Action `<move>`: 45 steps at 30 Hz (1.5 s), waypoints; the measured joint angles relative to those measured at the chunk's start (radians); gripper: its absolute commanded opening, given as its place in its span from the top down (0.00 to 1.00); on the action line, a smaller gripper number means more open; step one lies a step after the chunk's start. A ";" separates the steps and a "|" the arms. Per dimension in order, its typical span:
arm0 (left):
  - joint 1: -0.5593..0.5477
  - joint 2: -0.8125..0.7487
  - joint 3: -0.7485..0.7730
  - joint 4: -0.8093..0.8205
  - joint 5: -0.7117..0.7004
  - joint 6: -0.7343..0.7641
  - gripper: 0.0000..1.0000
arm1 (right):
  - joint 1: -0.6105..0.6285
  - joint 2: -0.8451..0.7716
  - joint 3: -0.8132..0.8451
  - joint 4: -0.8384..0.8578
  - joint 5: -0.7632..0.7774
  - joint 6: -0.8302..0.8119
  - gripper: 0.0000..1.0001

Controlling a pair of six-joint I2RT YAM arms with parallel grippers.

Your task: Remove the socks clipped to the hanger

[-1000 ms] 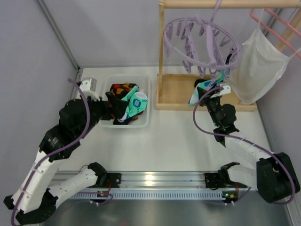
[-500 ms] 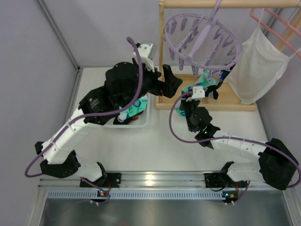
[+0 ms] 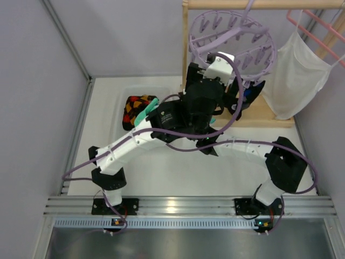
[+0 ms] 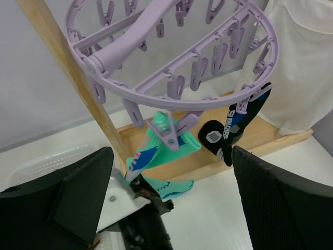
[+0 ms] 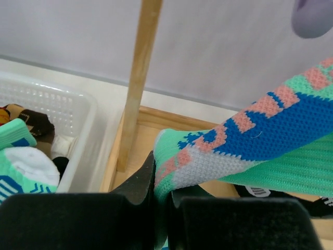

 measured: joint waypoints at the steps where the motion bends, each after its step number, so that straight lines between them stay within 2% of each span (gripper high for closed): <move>1: -0.011 0.024 0.019 0.002 -0.026 0.020 0.02 | 0.009 0.020 0.023 -0.010 0.008 -0.013 1.00; 10: -0.018 0.189 0.117 0.003 -0.145 0.129 0.02 | 0.065 0.169 0.224 -0.113 0.045 -0.093 1.00; 19: 0.074 0.216 0.115 -0.002 -0.210 0.104 0.14 | 0.069 0.177 0.239 -0.208 0.025 -0.064 1.00; 26: 0.173 0.216 0.079 -0.002 -0.175 0.033 0.20 | 0.069 0.177 0.293 -0.325 0.001 -0.003 1.00; 32: 0.211 0.231 0.068 -0.003 -0.112 -0.002 0.24 | 0.069 0.177 0.318 -0.388 -0.016 0.024 1.00; 40: 0.244 0.273 0.079 -0.004 -0.055 -0.001 0.40 | 0.069 0.177 0.318 -0.441 -0.034 0.036 1.00; 45: 0.258 0.299 0.089 -0.005 -0.052 0.003 0.43 | 0.070 0.175 0.318 -0.454 -0.038 0.039 1.00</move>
